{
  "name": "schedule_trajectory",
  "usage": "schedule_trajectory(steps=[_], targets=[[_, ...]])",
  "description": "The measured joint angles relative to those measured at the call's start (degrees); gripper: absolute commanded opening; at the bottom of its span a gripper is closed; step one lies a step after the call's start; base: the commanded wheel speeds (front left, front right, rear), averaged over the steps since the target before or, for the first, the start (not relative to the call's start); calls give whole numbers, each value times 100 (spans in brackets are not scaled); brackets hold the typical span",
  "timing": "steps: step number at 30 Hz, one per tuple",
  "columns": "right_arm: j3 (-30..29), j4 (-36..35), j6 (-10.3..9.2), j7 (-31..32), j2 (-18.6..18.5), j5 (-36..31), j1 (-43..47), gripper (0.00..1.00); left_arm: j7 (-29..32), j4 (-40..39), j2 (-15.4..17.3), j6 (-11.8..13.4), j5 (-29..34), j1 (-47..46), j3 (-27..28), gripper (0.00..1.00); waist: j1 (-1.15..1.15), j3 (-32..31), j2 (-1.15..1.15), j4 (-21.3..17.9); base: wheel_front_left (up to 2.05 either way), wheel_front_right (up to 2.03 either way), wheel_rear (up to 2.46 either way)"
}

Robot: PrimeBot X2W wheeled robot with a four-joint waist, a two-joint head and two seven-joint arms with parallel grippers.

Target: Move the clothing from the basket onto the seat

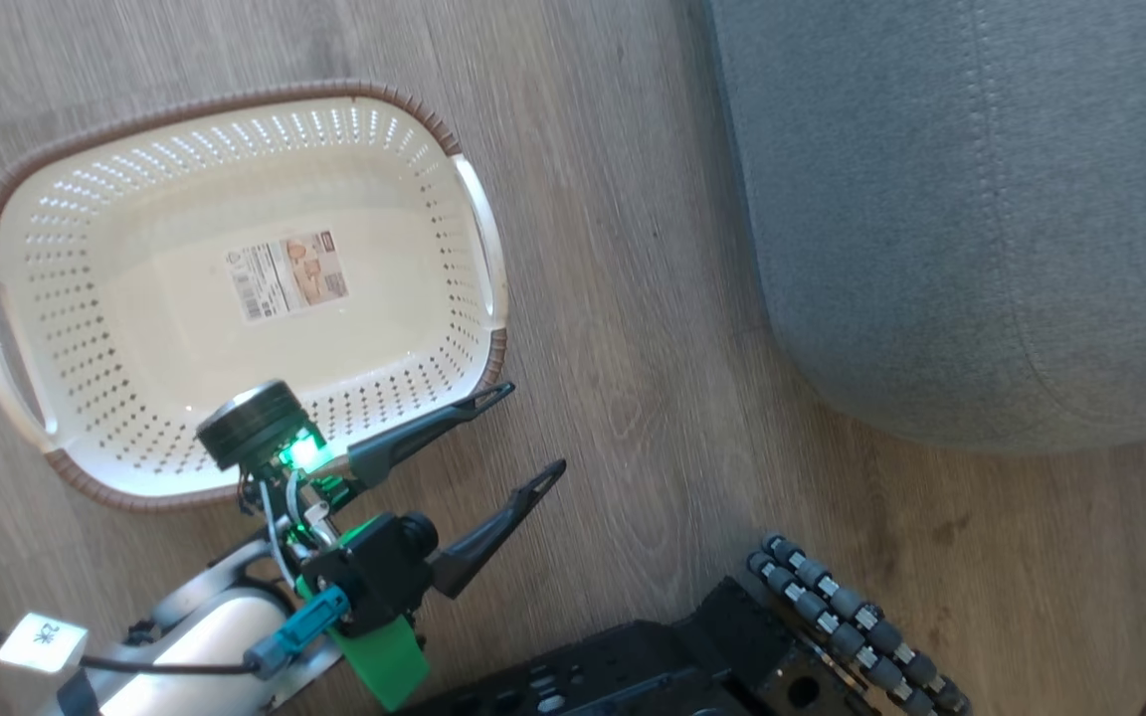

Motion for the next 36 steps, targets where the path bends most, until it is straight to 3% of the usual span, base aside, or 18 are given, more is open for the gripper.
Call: schedule_trajectory(steps=[14,23,36], targets=[[1024,550,0,1198,-282,-93,83,100,1,276,-564,-1,-45,4,-191,100,0,-839,0,13,0,0,0],[1786,916,0,1991,-895,259,293,100,1,522,-1024,0,-102,7,-179,100,0,-1499,0,41,0,0,0],[3105,1289,0,2041,-1513,1115,265,100,1,771,-1503,0,-152,307,-86,100,0,-2294,0,76,0,0,0]])
